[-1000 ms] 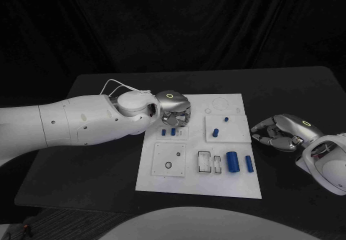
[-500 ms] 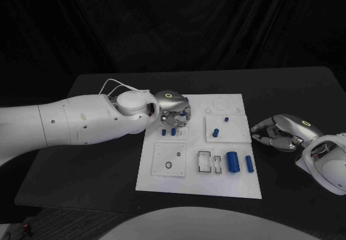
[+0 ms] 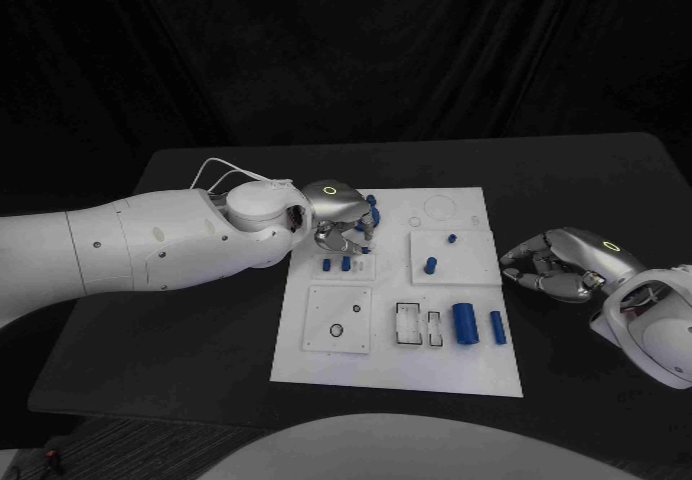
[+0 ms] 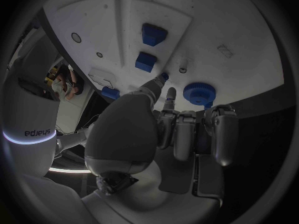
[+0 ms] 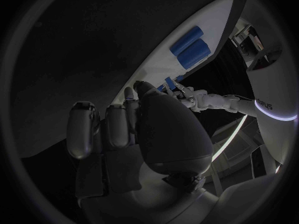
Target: Assemble the parts on the task board
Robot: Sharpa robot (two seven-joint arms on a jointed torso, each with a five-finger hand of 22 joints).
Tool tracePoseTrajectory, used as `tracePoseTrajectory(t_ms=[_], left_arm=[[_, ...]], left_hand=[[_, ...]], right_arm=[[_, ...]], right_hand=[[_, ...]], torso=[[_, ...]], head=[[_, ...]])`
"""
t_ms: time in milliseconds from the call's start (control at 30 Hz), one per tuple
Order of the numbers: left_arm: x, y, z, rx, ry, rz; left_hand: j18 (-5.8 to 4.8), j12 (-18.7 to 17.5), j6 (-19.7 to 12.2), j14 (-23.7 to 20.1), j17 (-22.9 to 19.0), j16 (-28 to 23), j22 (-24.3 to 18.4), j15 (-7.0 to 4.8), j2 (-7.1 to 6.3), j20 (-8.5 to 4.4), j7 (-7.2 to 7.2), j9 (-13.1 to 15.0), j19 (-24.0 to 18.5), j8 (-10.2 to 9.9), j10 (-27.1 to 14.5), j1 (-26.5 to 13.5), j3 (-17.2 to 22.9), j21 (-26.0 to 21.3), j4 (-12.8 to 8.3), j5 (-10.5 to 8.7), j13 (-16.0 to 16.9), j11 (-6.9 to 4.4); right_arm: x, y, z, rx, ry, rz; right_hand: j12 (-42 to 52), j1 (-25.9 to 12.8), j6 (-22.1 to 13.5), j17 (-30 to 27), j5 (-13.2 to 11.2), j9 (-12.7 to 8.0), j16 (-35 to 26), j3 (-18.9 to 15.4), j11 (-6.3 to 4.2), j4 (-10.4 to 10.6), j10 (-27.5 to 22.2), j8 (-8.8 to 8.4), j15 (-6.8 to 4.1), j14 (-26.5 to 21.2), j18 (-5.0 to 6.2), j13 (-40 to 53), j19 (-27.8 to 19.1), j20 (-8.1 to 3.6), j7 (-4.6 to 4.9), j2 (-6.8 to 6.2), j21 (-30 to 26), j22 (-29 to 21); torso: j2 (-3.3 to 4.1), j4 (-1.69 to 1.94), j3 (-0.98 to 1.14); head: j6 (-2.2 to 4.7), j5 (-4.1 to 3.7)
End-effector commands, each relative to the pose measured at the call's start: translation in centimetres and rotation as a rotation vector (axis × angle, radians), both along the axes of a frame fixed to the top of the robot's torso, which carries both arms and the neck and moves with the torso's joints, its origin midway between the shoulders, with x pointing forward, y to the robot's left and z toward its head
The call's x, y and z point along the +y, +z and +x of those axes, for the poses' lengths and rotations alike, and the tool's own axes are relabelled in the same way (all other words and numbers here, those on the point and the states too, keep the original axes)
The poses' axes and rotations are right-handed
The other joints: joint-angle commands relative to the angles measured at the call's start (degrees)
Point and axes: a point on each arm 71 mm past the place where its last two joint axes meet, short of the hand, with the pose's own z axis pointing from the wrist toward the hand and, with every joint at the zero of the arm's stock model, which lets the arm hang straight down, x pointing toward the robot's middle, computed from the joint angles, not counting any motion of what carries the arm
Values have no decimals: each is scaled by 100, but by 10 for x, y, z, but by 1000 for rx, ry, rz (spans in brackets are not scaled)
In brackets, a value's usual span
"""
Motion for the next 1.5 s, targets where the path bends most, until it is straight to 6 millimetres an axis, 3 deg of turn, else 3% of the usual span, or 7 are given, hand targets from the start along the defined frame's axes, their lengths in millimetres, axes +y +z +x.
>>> tracePoseTrajectory(t_ms=[33,300,567,800,1133,1200,1500], left_arm=[[-1,-2,-1,16,5,20],[-3,-5,0,40,13,49],[-7,-5,1,45,8,54],[-10,-6,2,45,9,56],[-13,-4,1,31,-10,36],[-14,-4,1,28,-18,31],[-16,-3,0,21,-43,17]], left_hand=[[30,25,179,605,1509,15,1243,26,25,27,6,47,15,89,23,-69,-18,0,67,-19,1049,37],[35,15,298,605,1509,15,1237,50,65,52,24,88,2,139,6,-46,-3,-19,59,150,1043,59],[33,7,269,605,1509,15,1240,76,73,81,67,96,11,69,-6,92,130,-12,-97,715,1040,92],[32,1,238,605,1509,15,1243,90,39,95,94,88,17,13,-10,182,250,-4,-232,917,1038,111],[32,-20,42,605,1509,15,1243,99,-24,109,88,40,17,-125,-33,172,325,-3,-305,800,1020,103],[33,-12,-53,605,1509,15,1245,39,-40,73,-20,28,22,-151,-20,158,344,4,-332,636,1026,-8],[27,46,-156,605,1509,15,1254,-24,-96,12,-117,23,43,-161,58,253,364,31,-429,487,1075,-84]], right_arm=[[0,-1,0,8,-6,-6],[0,-2,0,9,-6,-6],[0,-2,0,10,-6,-7],[1,-2,0,11,-5,-7],[0,-2,0,15,-6,-9],[0,-2,0,15,-6,-9],[0,-3,-1,18,-7,-11]], right_hand=[[-6,48,37,-4,18,10,-20,33,-29,7,2,12,-43,197,33,-2570,156,16,-17,12,-16,1169],[-6,48,37,-4,18,10,-20,33,-29,7,2,12,-43,197,33,-2570,156,16,-17,12,-16,1169],[-6,48,37,-4,18,10,-20,33,-29,7,2,12,-43,197,33,-2570,156,16,-17,12,-16,1169],[-18,47,43,-24,18,11,-32,38,-26,6,-2,14,-41,192,34,-2580,153,18,-15,14,-23,1167],[-19,50,45,-27,18,12,-33,41,-26,2,-2,14,-40,191,35,-2580,152,19,-15,12,-27,1166],[-19,50,45,-27,18,12,-33,41,-26,2,-2,14,-40,191,35,-2580,152,19,-15,12,-27,1166],[-19,50,45,-27,18,12,-33,41,-26,2,-2,14,-40,191,35,-2580,152,19,-15,12,-27,1166]], torso=[[0,2,3],[1,-7,2],[4,-3,2],[1,-1,4],[4,3,2],[3,3,3],[-1,1,4]], head=[[1,11],[1,16],[1,14],[1,13],[1,1],[1,12],[1,8]])
